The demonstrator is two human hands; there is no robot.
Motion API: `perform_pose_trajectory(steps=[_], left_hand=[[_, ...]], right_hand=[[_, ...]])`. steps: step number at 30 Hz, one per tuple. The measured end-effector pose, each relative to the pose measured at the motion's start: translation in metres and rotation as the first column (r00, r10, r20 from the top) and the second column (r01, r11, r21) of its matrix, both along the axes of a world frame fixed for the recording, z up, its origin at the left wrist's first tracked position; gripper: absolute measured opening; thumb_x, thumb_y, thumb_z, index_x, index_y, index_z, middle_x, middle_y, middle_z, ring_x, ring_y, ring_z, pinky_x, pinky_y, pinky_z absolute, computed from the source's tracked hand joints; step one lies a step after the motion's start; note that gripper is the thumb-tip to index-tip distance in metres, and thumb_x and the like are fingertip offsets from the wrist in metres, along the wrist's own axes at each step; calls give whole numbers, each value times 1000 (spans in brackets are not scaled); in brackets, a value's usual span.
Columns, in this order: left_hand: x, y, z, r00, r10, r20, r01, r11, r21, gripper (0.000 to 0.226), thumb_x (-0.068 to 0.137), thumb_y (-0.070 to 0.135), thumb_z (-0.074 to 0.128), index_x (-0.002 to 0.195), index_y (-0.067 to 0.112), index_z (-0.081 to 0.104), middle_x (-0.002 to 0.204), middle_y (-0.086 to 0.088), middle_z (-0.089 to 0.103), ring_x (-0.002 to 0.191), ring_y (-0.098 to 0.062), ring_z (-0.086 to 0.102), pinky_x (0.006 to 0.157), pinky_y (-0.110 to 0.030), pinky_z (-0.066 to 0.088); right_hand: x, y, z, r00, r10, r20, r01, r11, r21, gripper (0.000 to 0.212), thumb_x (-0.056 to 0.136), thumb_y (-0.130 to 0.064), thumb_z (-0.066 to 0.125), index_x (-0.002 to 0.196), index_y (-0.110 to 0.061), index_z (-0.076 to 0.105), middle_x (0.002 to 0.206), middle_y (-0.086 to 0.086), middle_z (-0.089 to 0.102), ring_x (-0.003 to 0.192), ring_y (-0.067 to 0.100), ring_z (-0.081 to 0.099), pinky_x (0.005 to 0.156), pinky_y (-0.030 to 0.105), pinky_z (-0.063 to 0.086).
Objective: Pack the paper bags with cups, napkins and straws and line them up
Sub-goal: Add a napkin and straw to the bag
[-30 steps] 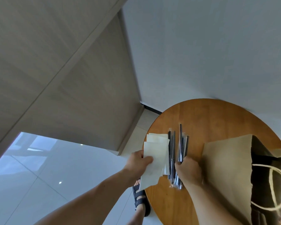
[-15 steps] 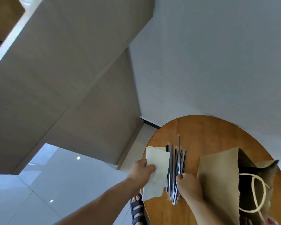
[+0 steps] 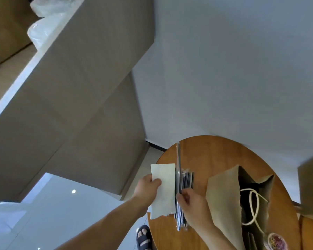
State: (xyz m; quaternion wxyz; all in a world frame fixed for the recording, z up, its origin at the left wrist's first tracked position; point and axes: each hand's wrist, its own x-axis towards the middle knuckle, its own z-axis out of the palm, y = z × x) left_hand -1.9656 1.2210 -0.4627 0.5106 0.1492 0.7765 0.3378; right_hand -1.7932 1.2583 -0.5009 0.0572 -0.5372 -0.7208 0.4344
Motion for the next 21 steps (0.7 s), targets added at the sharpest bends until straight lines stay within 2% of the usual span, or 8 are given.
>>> perform_pose_trajectory(steps=[2, 6, 10, 13, 15, 18, 20, 21], left_hand=[[0, 10, 20, 1000, 0, 28, -2, 999, 48, 10, 98, 23, 51, 98, 23, 62, 95, -5, 70, 88, -23, 68, 80, -40, 58], [7, 27, 60, 993, -14, 117, -5, 987, 163, 17, 93, 17, 54, 101, 9, 67, 95, -15, 73, 91, -32, 70, 87, -50, 56], [15, 37, 91, 983, -69, 168, 15, 953, 303, 16, 91, 15, 60, 103, 12, 70, 100, -9, 75, 97, -31, 70, 92, -50, 55], [19, 43, 111, 984, -151, 98, 99, 909, 405, 12, 92, 17, 65, 100, 17, 74, 98, 0, 77, 95, -23, 72, 87, -42, 57], [21, 50, 127, 986, -166, 17, 143, 890, 433, 10, 93, 20, 65, 95, 23, 74, 93, 5, 77, 90, -18, 72, 77, -35, 56], [24, 63, 152, 977, -208, 42, 160, 855, 494, 11, 94, 16, 63, 99, 19, 73, 96, -2, 77, 89, -22, 74, 74, -36, 58], [29, 69, 169, 952, -295, 85, 208, 824, 528, 15, 94, 16, 63, 105, 16, 72, 98, -6, 76, 89, -23, 74, 69, -32, 59], [34, 72, 177, 931, -350, 100, 245, 805, 540, 17, 93, 17, 63, 107, 15, 71, 99, -7, 76, 89, -24, 74, 67, -31, 59]], right_hand=[[-1, -11, 29, 994, 74, -83, -74, 997, 4, 20, 95, -29, 60, 77, -34, 56, 58, -14, 57, 60, 2, 58, 54, 13, 39], [0, -15, 64, 987, 136, -91, -134, 991, 19, 13, 97, -33, 56, 84, -30, 60, 70, -11, 62, 68, 8, 60, 63, 18, 44], [5, -3, 94, 992, 58, -115, -56, 998, 21, 16, 97, -35, 56, 81, -33, 57, 73, -6, 64, 71, 9, 60, 66, 23, 46], [11, 5, 112, 993, 86, -81, -83, 995, 47, 15, 96, -41, 55, 83, -34, 55, 73, -9, 61, 69, 4, 58, 66, 23, 47], [14, 12, 130, 995, 19, -102, -8, 995, 98, 10, 92, -49, 59, 93, -42, 52, 85, -16, 64, 78, -1, 60, 71, 18, 50], [20, 28, 164, 923, -198, -331, 265, 949, 171, 30, 84, -53, 69, 104, -48, 48, 106, -29, 58, 99, -7, 57, 78, 13, 47], [26, 42, 190, 869, -217, -445, 311, 939, 149, 34, 83, -45, 74, 107, -46, 51, 106, -30, 61, 100, -10, 57, 76, 10, 48], [30, 50, 201, 855, -202, -477, 290, 950, 119, 31, 83, -40, 75, 106, -43, 56, 102, -25, 66, 97, -8, 61, 75, 13, 51]])
